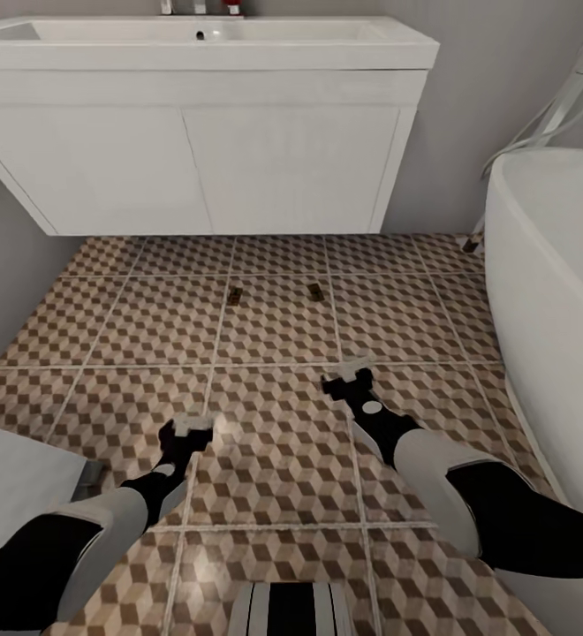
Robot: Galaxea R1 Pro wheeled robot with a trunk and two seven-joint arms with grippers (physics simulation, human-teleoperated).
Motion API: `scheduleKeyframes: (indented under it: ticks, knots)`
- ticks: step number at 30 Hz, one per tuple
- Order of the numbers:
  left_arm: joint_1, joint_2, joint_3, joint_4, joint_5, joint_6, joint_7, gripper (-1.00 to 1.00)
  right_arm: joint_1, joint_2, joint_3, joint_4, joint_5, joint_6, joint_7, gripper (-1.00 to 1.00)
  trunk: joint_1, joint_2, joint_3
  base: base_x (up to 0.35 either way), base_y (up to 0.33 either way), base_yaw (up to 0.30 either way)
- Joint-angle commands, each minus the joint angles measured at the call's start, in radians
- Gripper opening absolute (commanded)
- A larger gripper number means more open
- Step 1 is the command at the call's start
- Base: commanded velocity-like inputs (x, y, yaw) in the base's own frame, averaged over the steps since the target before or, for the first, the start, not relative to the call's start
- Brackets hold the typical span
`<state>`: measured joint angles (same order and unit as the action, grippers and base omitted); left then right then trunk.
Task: Take the four mousetraps from the cabinet in the bathroom and place them on the bathroom floor. Make sure all four end up on the same floor surface, and ensure that at least two of them are either under or directly next to the same bathroom sink.
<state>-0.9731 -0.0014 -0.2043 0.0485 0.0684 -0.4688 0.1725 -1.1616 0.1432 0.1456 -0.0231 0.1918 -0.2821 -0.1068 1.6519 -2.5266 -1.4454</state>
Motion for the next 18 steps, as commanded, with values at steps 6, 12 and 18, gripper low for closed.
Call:
scheduleKeyframes:
  ticks: [6, 12, 18]
  knots:
    - [0.023, 0.001, -0.008, 0.026, 0.007, -0.082, 0.002, 1.00, 0.041, -0.013, 0.006, 0.002, 0.008, -0.031, 0.006, 1.00, -0.003, 0.001, 0.023, 0.000, 0.000, 0.000]
    - [0.063, 0.005, -0.007, 0.030, 0.007, -0.136, 0.002, 1.00, 0.081, -0.026, 0.006, 0.002, 0.008, -0.065, 0.013, 1.00, -0.006, 0.003, 0.046, 0.000, 0.000, 0.000]
    - [0.094, 0.014, -0.007, 0.031, 0.008, -0.184, 0.004, 1.00, 0.134, -0.041, 0.006, 0.002, 0.009, -0.105, 0.014, 1.00, -0.008, 0.004, 0.069, 0.000, 0.000, 0.000]
